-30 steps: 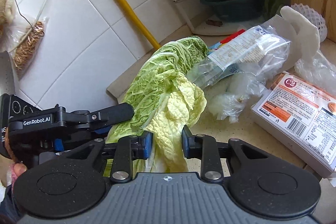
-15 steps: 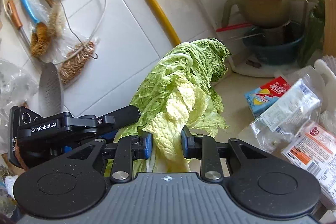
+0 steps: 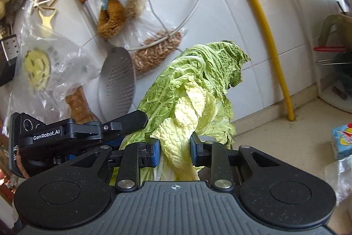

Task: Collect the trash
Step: 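Lift and carry both held leaves toward the black trash bin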

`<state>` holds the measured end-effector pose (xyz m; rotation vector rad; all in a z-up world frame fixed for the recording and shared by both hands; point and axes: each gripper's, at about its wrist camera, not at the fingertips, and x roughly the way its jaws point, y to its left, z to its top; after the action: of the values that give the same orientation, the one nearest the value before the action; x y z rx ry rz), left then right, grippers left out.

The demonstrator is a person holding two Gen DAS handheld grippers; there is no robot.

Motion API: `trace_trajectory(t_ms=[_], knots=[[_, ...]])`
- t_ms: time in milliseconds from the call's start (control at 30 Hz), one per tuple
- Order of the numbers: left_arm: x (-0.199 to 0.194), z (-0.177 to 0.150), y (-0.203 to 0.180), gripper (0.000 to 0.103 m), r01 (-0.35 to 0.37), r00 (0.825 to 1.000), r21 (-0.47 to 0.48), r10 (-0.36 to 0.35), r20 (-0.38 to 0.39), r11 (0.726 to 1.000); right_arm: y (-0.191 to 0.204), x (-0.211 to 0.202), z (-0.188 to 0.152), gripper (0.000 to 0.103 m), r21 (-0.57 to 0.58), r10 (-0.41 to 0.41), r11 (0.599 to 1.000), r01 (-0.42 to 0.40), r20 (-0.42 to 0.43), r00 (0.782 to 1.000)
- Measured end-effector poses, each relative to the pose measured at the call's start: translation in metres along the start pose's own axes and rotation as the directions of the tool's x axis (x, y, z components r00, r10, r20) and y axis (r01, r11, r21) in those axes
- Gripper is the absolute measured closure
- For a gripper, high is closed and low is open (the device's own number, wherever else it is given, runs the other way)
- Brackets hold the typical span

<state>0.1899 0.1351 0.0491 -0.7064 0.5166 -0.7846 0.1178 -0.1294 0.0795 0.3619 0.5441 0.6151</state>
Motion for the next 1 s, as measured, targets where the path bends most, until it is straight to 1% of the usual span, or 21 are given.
trace_trajectory(t_ms=[67, 167, 233, 333, 500, 633, 733, 900, 1000], knots=[[-0.011, -0.002, 0.006, 0.086, -0.045, 0.999, -0.01, 0.045, 0.028, 0.999, 0.006, 0.013, -0.001, 0.069, -0.009, 0.039, 0.999, -0.039, -0.033, 0.999], [-0.025, -0.003, 0.013, 0.086, -0.084, 0.994, -0.035, 0.086, 0.063, 0.996, 0.015, 0.028, -0.003, 0.069, -0.029, 0.077, 0.996, -0.08, -0.073, 0.994], [-0.032, -0.006, 0.023, 0.086, -0.098, 0.992, -0.07, 0.103, 0.073, 0.993, 0.02, 0.037, -0.006, 0.069, -0.034, 0.089, 0.995, -0.093, -0.101, 0.991], [-0.038, -0.009, 0.04, 0.086, -0.131, 0.988, -0.114, 0.139, 0.067, 0.985, 0.024, 0.056, -0.013, 0.069, -0.02, 0.099, 0.995, -0.103, -0.154, 0.983], [-0.039, -0.012, 0.065, 0.086, -0.186, 0.98, -0.173, 0.196, 0.041, 0.967, 0.025, 0.087, -0.024, 0.069, 0.005, 0.09, 0.996, -0.091, -0.227, 0.97], [-0.03, -0.02, 0.085, 0.086, -0.236, 0.971, -0.202, 0.239, -0.007, 0.951, 0.016, 0.108, -0.035, 0.069, 0.04, 0.073, 0.997, -0.064, -0.278, 0.958], [-0.023, -0.027, 0.095, 0.086, -0.284, 0.958, -0.206, 0.283, -0.039, 0.936, 0.011, 0.123, -0.044, 0.069, 0.041, 0.045, 0.999, -0.033, -0.32, 0.946], [-0.012, -0.036, 0.108, 0.086, -0.349, 0.937, -0.217, 0.338, -0.086, 0.912, 0.003, 0.146, -0.056, 0.069, 0.061, 0.031, 0.998, -0.009, -0.373, 0.927], [-0.006, -0.04, 0.115, 0.087, -0.39, 0.921, -0.223, 0.374, -0.111, 0.893, -0.001, 0.156, -0.064, 0.07, 0.06, 0.015, 0.998, 0.009, -0.396, 0.918]])
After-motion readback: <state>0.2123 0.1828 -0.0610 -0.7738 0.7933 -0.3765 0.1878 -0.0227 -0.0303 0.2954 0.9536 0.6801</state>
